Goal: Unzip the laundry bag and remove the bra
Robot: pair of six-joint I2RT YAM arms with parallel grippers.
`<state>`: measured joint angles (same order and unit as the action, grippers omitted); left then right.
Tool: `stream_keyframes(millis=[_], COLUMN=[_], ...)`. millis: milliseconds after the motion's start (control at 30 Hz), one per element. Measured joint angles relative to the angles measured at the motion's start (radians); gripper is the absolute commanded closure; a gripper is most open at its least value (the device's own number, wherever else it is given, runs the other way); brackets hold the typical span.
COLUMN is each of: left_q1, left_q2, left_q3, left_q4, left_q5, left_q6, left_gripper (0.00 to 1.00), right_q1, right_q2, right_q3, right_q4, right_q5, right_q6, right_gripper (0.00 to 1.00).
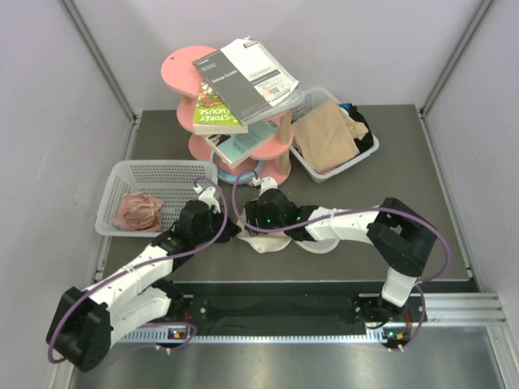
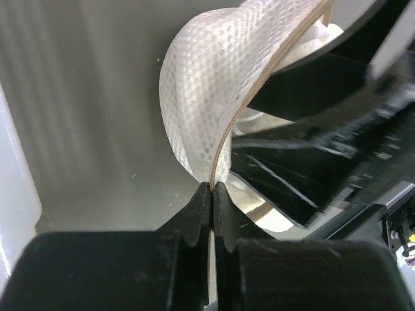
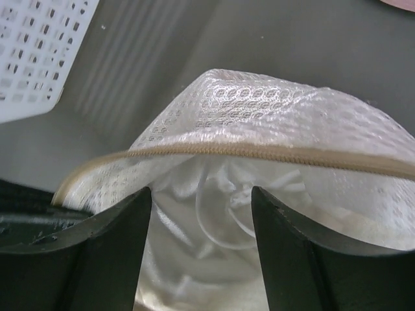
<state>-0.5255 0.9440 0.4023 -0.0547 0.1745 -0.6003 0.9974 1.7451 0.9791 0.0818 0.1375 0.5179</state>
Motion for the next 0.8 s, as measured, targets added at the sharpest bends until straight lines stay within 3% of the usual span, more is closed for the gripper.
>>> stream_keyframes(millis=[100,133,233,433,800], left_q1=[0.000,0.000,0.000,0.000,-0.001], left_q2=[-0.008,-0.012,-0.023,-0.039,-0.049], left_q3=[0.000,0.000,0.000,0.000,0.000], left_q4=[-0.001,-0.001,-0.003,-0.016,-0.029], left_q5=[0.000,0.000,-0.001,-0.016,-0.053], left_q6=[0.000,0.000,0.000,-0.003,-0.027], left_gripper=[1.00,1.00,1.00,1.00,1.00], right_q1=[0.002,0.002,0.002,0.002,0.004], right_q2=[0.035,0.048,0.075,0.045,-0.330], right_q3=[0.020,0.026,0.033,-0.024,-0.266], right_q4=[0.005,0.008,0.028,0.083,0.163], right_q5=[0.007,0.006,-0.002,-0.012,-0.031], right_q6=[0.013,0.018,0.032,0.057,0.071], right_gripper=[0.57,0.72,0.99,1.00,1.00])
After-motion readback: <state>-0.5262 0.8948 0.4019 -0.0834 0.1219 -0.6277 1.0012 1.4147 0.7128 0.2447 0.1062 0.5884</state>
